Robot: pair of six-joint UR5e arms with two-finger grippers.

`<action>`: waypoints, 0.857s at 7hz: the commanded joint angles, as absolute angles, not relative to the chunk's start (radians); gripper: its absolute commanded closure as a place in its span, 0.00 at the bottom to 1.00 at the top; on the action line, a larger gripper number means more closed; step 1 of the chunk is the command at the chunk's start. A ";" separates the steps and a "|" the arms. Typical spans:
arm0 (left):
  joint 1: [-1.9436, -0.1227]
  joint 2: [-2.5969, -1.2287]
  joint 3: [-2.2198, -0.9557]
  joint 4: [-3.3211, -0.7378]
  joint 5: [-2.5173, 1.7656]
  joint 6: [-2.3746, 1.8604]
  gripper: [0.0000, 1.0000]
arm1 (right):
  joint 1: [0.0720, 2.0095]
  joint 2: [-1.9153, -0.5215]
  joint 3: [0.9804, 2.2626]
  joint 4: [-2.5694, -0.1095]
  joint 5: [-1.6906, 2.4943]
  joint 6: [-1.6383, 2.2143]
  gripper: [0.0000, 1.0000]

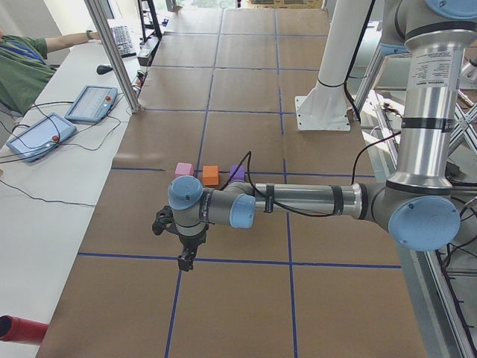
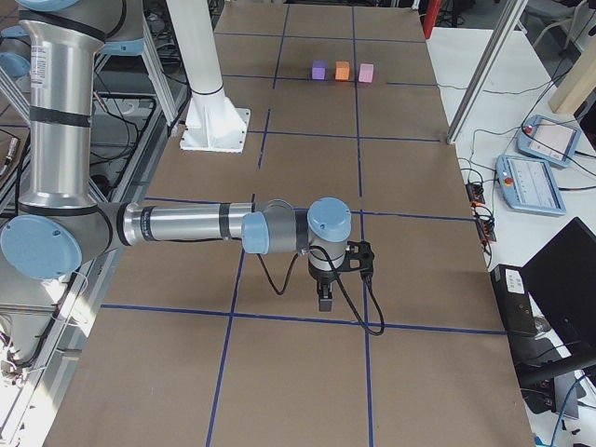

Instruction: Arrange blocks in a line

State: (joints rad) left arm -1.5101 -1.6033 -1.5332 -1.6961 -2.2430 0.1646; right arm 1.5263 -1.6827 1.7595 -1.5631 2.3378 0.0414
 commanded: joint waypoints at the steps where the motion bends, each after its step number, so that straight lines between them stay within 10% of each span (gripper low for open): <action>1: -1.511 -1.600 -1.540 -1.698 -2.235 0.164 0.00 | 1.526 -1.683 1.759 -1.563 2.338 0.041 0.00; 6: -1.511 -1.592 -1.580 -1.700 -2.243 0.169 0.00 | 1.526 -1.683 1.759 -1.563 2.338 0.041 0.00</action>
